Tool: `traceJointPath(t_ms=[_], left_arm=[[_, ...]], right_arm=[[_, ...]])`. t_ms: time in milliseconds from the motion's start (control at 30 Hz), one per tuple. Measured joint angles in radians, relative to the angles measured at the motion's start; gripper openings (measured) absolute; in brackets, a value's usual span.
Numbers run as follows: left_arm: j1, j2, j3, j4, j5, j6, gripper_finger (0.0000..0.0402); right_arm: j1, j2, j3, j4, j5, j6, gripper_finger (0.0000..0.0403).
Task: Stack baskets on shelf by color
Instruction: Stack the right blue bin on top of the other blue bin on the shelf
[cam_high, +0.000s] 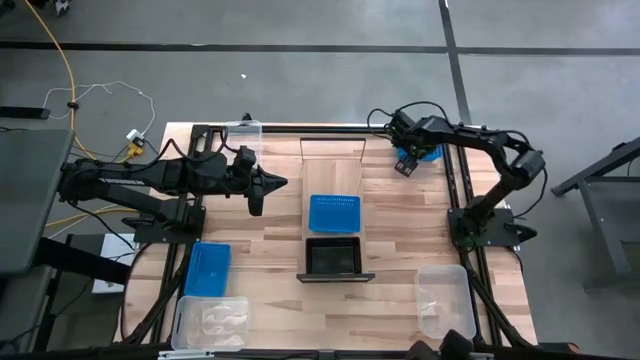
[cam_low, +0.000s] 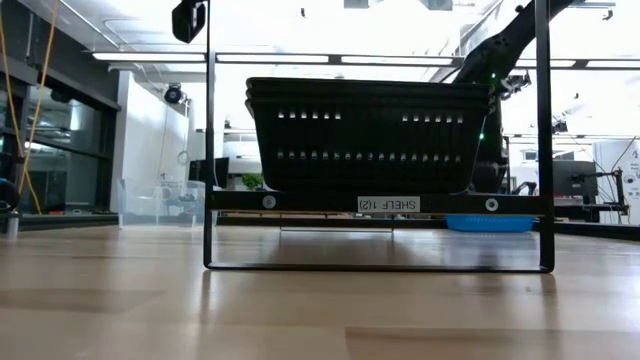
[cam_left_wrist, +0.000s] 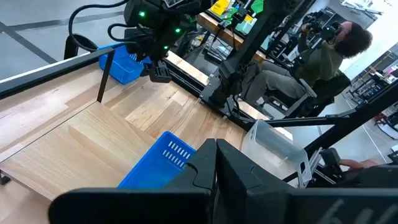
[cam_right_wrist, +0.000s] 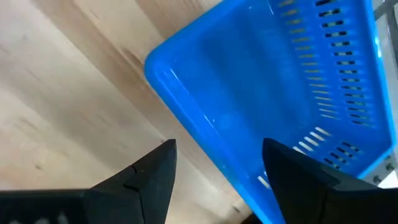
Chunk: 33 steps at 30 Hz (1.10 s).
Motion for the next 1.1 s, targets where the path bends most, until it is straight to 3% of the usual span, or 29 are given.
traceJointPath(t_ms=[200,367,467,633,767,900,1000,1100], left_arm=[[0.000,0.000,0.000,-0.001,0.000,0.000,0.0000],[0.000,0.000,0.000,-0.001,0.000,0.003,0.0000],[0.000,0.000,0.000,-0.001,0.000,0.017,0.0000],[0.000,0.000,0.000,-0.002,0.001,0.026,0.0000],[0.000,0.000,0.000,-0.003,0.001,0.026,0.0000],[0.000,0.000,0.000,-0.004,0.000,0.026,0.0000],[0.000,0.000,0.000,-0.004,-0.001,0.026,0.0000],[0.000,0.000,0.000,-0.004,-0.016,0.030,0.0000]], right_arm=[[-0.004,0.052,0.000,-0.013,-0.022,0.023,0.0194],[0.012,0.041,0.000,-0.061,-0.036,0.076,0.0092],[0.033,-0.021,0.000,-0.095,-0.071,0.092,0.0016],[0.116,-0.215,0.018,-0.165,-0.071,0.200,0.0007],[0.264,-0.410,0.079,-0.228,-0.106,0.359,0.0004],[0.489,-0.533,0.152,-0.237,-0.147,0.578,0.0002],[0.683,-0.529,0.221,-0.237,-0.103,0.721,0.0002],[0.838,-0.446,0.298,-0.221,-0.020,0.794,0.0001]])
